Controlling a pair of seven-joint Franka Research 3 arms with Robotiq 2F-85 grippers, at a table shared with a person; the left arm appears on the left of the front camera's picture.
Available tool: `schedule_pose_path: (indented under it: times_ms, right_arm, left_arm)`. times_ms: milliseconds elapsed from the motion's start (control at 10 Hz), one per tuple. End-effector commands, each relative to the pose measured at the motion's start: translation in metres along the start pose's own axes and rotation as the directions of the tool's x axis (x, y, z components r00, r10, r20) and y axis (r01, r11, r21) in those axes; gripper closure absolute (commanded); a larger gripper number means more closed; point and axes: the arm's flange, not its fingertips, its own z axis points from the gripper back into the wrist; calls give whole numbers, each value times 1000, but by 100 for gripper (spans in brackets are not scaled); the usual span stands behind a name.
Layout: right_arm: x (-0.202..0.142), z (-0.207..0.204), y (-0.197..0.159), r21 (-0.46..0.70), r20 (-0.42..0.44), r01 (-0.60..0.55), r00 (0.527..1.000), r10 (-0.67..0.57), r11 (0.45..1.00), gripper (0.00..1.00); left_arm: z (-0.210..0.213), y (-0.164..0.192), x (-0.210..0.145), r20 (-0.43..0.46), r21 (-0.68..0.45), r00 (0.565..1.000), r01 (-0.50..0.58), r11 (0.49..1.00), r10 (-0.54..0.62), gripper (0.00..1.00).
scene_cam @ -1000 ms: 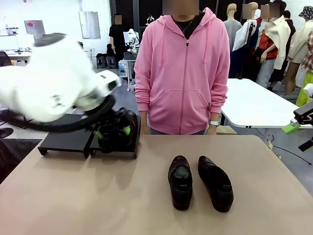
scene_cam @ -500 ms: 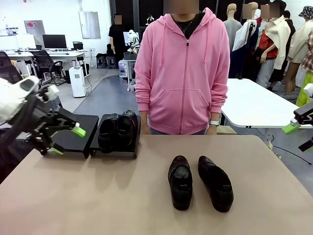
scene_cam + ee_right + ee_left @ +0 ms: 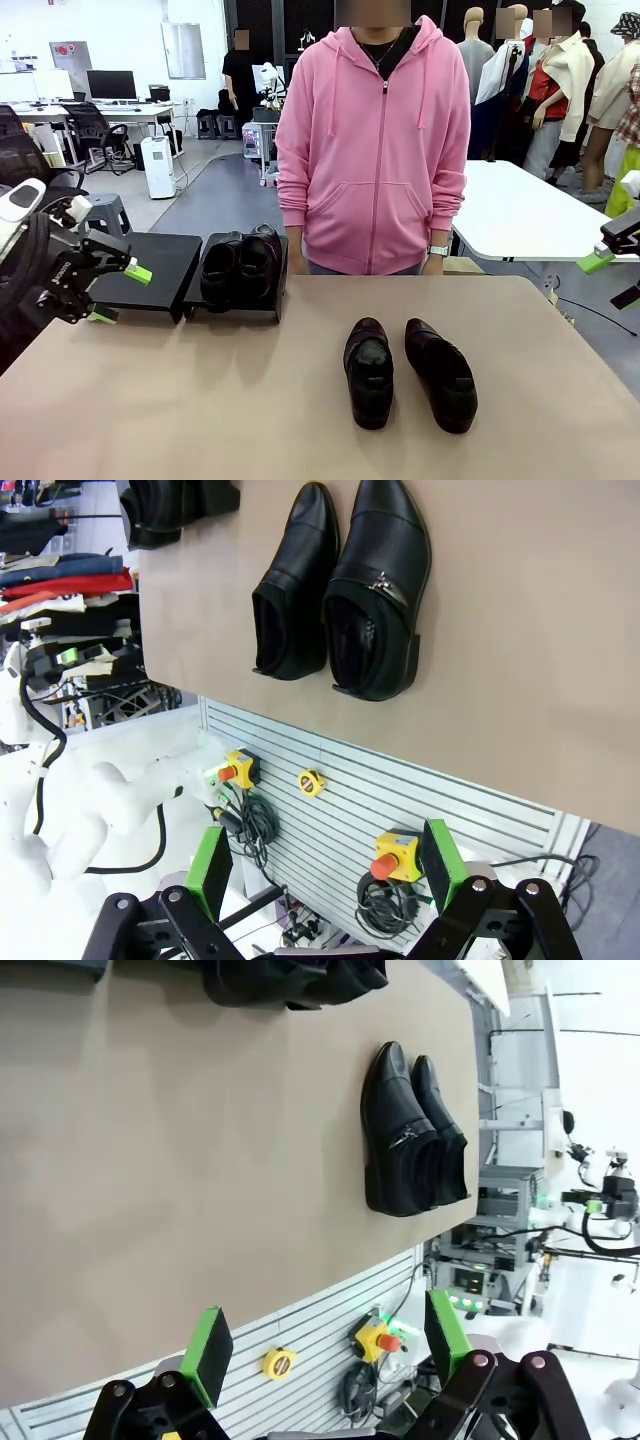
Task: Organize the shoes by placing them on the stand.
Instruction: Place the Shoe from the middle of the table onto the Shoes Stand, then pick up one Shoe and place it in the middle of the table.
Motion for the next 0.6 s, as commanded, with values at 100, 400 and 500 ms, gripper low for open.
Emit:
schedule_pose_path:
  times_ms: [100,400,500]
  right_arm:
    - [-1,1,5,9,4,21,1000,-21,1000,0]
    - [-1,1,5,9,4,21,1000,-21,1000,0]
    - [-1,1,5,9,4,21,1000,-21,1000,0]
  left_arm:
    - [7,-12,-5,6,-1,1000,-2,1000,2,0]
    - [7,-12,-5,6,-1,1000,-2,1000,2,0]
    - [7,-12,-5,6,-1,1000,-2,1000,2,0]
